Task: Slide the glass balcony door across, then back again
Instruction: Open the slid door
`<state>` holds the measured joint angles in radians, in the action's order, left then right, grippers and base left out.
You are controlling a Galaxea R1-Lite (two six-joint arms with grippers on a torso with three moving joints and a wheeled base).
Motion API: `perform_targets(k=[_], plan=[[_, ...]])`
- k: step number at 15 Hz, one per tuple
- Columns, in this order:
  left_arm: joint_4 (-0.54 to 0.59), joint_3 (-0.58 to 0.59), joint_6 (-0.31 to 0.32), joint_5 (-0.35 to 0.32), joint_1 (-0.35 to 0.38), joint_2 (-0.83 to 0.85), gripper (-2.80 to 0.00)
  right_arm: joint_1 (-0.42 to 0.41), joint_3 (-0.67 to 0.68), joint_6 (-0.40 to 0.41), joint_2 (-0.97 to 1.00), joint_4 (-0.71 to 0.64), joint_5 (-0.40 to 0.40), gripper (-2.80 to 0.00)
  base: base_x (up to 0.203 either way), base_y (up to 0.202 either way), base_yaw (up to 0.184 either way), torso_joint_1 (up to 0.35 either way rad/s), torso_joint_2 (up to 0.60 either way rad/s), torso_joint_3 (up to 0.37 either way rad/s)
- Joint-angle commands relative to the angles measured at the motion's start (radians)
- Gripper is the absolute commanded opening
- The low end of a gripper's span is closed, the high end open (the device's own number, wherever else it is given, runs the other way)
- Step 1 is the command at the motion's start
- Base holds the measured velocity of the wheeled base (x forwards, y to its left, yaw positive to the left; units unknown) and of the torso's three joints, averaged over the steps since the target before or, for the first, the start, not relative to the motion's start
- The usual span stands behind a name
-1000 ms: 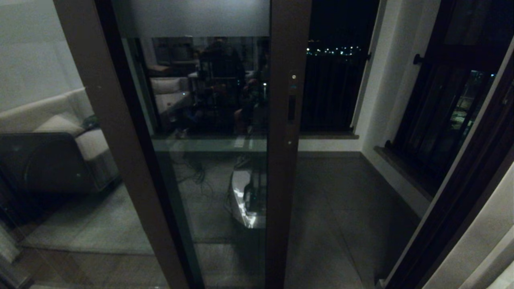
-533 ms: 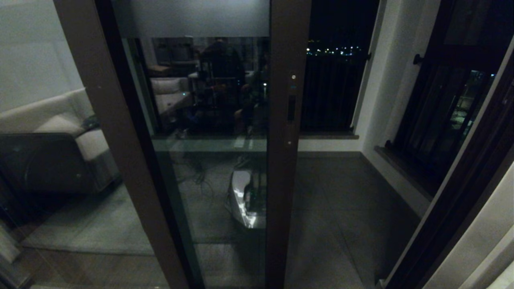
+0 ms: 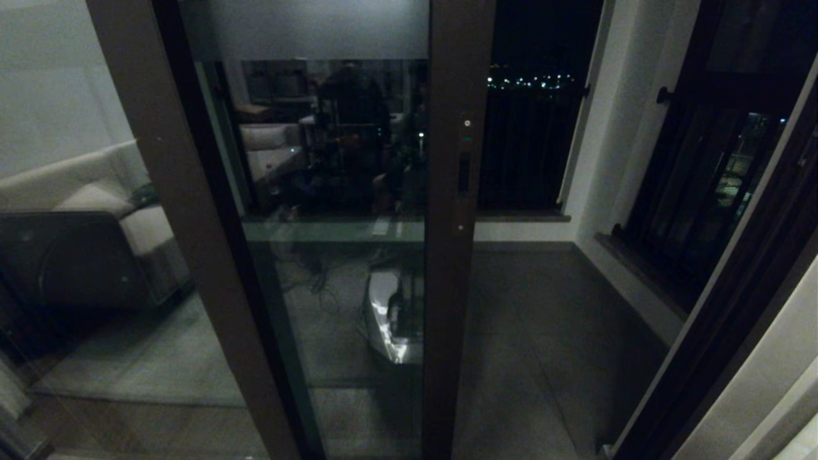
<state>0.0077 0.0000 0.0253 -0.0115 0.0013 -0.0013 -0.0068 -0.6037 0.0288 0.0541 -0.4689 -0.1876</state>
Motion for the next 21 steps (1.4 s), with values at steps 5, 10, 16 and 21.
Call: perform_targets(k=[5, 10, 16, 21], plan=[[0.003, 0.002, 0.019, -0.002, 0.0, 0.001, -2.8, 0.006, 0.585, 0.056, -0.055, 0.332, 0.194, -2.8, 0.0, 0.0, 0.0, 0.0, 0.0, 0.0], [0.0, 0.002, 0.005, 0.002, 0.0, 0.001, -2.8, 0.007, 0.598, 0.034, -0.054, 0.449, 0.208, -2.8, 0.0, 0.0, 0.0, 0.0, 0.0, 0.0], [0.007, -0.154, 0.063, -0.015, 0.0, 0.042, -2.8, 0.007, 0.599, 0.006, -0.054, 0.454, 0.203, -2.8, 0.0, 0.0, 0.0, 0.0, 0.0, 0.0], [-0.119, -0.505, 0.103, -0.057, 0.001, 0.551, -2.8, 0.007, 0.599, 0.003, -0.054, 0.454, 0.201, -2.8, 0.0, 0.0, 0.0, 0.0, 0.0, 0.0]])
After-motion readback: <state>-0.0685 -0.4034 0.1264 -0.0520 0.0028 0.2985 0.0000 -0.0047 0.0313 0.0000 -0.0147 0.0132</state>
